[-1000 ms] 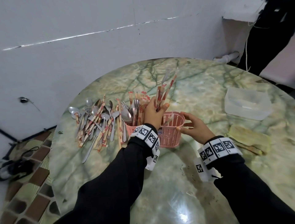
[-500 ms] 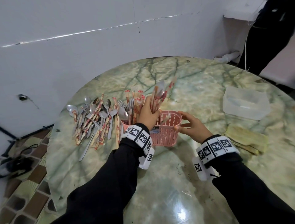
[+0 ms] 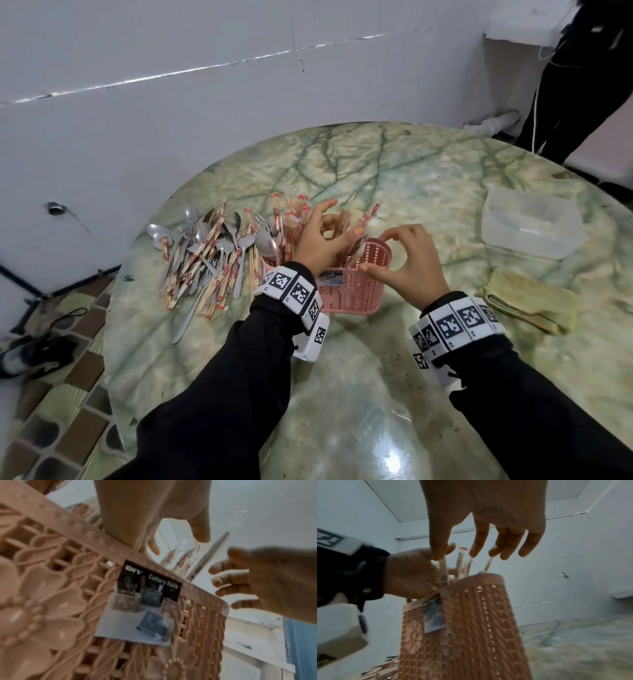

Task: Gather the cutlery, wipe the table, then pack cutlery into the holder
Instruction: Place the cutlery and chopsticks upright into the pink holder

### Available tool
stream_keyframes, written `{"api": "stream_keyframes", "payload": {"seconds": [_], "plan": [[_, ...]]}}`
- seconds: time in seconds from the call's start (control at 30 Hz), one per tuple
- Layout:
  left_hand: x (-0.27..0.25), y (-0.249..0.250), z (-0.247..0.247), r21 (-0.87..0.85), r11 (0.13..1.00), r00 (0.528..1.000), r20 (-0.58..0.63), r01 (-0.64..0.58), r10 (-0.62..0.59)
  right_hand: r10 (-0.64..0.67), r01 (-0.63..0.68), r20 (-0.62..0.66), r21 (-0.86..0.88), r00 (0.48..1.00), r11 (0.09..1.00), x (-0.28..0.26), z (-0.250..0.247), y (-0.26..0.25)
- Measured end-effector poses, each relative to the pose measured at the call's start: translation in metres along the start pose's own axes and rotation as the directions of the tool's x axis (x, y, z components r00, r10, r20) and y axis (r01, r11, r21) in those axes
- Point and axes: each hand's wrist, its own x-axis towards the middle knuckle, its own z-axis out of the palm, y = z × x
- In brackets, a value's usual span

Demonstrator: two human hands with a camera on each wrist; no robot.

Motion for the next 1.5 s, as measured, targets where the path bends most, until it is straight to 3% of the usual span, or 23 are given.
{"api": "stream_keyframes", "payload": {"seconds": [0.1,0.17,0.33,0.43,0.53,0.63,0.73,0.8,0.87,0.97,1.07,1.2,1.33,1.5], "plan": [[-0.001,0.004,0.002,-0.075,0.997,1.0,0.011,0.027,-0.026,-0.047,0.055,0.068,-0.132,0.997,0.99,0.001,0.01,-0.021],[-0.003,0.008,0.003,-0.07,0.997,1.0,0.011,0.03,-0.029,-0.043,0.052,0.076,-0.114,0.996,0.992,0.005,0.015,-0.031],[-0.016,0.019,0.002,0.049,0.999,0.997,0.073,-0.015,0.011,0.053,-0.059,-0.09,-0.068,0.994,0.996,0.015,0.027,-0.04],[-0.028,0.026,-0.002,0.157,0.986,0.988,0.152,-0.056,0.031,0.095,-0.089,0.031,-0.159,0.995,0.983,0.013,0.037,-0.043],[-0.047,0.035,-0.014,0.243,0.963,0.976,0.206,-0.115,0.065,0.096,-0.086,0.039,-0.217,0.995,0.972,0.003,0.04,-0.048],[-0.067,0.041,-0.036,0.304,0.943,0.973,0.221,-0.137,0.07,0.159,-0.154,-0.01,-0.307,0.987,0.939,-0.007,0.039,-0.054],[-0.083,0.041,-0.073,0.246,0.968,0.956,0.291,-0.057,-0.017,0.251,-0.237,-0.03,-0.453,0.968,0.86,-0.018,0.033,-0.061],[-0.091,0.036,-0.102,0.241,0.97,0.949,0.306,-0.008,-0.068,0.218,-0.199,-0.021,-0.504,0.976,0.841,-0.029,0.027,-0.072],[-0.093,0.025,-0.135,0.283,0.958,0.949,0.289,0.041,-0.126,0.165,-0.114,0.091,-0.41,0.982,0.905,-0.041,0.025,-0.088],[-0.087,0.0,-0.18,0.369,0.913,0.934,0.232,0.173,-0.271,0.161,-0.102,0.396,-0.165,0.904,0.981,-0.052,0.041,-0.117],[-0.066,-0.025,-0.209,0.496,0.817,0.9,0.143,0.295,-0.411,0.186,-0.159,0.528,-0.096,0.829,0.983,-0.048,0.085,-0.136],[-0.029,-0.053,-0.222,0.646,0.683,0.888,0.018,0.341,-0.46,0.255,-0.26,0.512,-0.062,0.82,0.963,-0.02,0.155,-0.152],[0.008,-0.076,-0.219,0.645,0.659,0.889,-0.072,0.387,-0.452,0.451,-0.428,0.398,-0.15,0.799,0.891,0.031,0.223,-0.147],[0.04,-0.102,-0.21,0.657,0.645,0.895,-0.104,0.39,-0.435,0.705,-0.606,0.288,-0.364,0.648,0.707,0.071,0.262,-0.129]]}}
